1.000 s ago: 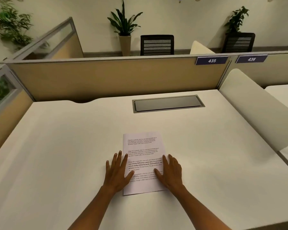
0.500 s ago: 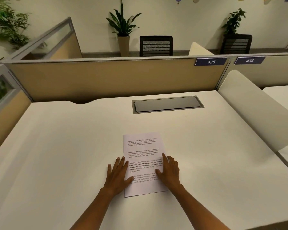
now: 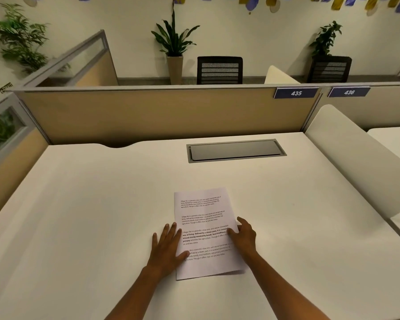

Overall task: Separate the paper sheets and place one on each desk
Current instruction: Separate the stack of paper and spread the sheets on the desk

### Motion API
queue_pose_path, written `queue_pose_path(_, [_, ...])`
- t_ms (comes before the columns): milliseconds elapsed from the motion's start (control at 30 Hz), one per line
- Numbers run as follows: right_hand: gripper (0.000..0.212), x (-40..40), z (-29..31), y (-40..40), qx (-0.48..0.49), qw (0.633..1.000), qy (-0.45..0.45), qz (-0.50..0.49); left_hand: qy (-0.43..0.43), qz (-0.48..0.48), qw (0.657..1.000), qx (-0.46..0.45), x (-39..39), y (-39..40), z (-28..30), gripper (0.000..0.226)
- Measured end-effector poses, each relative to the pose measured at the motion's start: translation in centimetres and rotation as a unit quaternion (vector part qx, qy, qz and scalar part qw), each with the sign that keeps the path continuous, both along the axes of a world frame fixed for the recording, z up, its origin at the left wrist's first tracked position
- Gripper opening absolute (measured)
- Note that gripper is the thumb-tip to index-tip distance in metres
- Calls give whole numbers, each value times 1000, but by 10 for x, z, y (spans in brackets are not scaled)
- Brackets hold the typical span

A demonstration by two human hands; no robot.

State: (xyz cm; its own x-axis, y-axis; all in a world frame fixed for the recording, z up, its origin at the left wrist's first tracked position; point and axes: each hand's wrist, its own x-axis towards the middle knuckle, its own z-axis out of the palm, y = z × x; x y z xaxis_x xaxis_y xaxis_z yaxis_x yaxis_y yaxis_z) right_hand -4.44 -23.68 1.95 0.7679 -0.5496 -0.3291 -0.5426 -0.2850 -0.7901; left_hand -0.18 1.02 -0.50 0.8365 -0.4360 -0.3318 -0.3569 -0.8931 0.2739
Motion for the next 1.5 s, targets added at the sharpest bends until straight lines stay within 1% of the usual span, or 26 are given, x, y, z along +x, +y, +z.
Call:
queue_pose_path(233, [35, 2, 3, -6, 10, 1000, -9, -7, 3, 5, 1000, -24, 3, 1, -1, 81])
queue_pose_path(333, [22, 2, 1, -8, 17, 1000, -16, -9, 10, 18, 998, -58, 7, 1, 1, 80])
queue_pose_path(400, [17, 2, 0, -9, 12, 1000, -19, -10, 15, 29, 996, -81, 10, 2, 3, 79])
queue_pose_path(467, [18, 0, 0, -9, -8, 1000, -20, -10, 18, 37, 995, -96, 14, 4, 5, 79])
queue_pose_path(567, [21, -2, 1, -6, -60, 998, -18, -1, 23, 36, 995, -95, 17, 6, 5, 79])
queue_pose_path(700, [34, -1, 3, 3, -108, 994, 2, 18, 22, 14, 997, -72, 18, 9, 1, 87])
queue_pose_path(800, [40, 1, 4, 8, -113, 993, 21, 30, 16, 14, 998, -63, 18, 8, 0, 90])
queue_pose_path(1033, [40, 9, 11, 9, -91, 995, 22, 34, 24, 18, 997, -66, 18, 8, 0, 92])
queue_pose_path(1167, [39, 12, 11, 8, -37, 999, 9, 26, 25, 21, 997, -65, 19, 7, 0, 92])
queue_pose_path(1267, [34, 10, 9, 8, 36, 999, -20, 19, 26, 21, 998, -62, 19, 7, 0, 92])
queue_pose_path(1300, [38, 10, 9, 8, 67, 997, -28, 15, 28, 21, 998, -60, 19, 6, 0, 92])
queue_pose_path(1367, [52, 11, 7, 7, 131, 991, -37, 3, 28, 22, 998, -57, 19, 6, 1, 92])
queue_pose_path(1433, [67, 15, 8, 4, 190, 981, -28, -13, 28, 22, 998, -57, 19, 6, 2, 93])
queue_pose_path(1500, [78, 20, 11, 2, 243, 969, -17, -27, 29, 21, 998, -56, 19, 6, 3, 93])
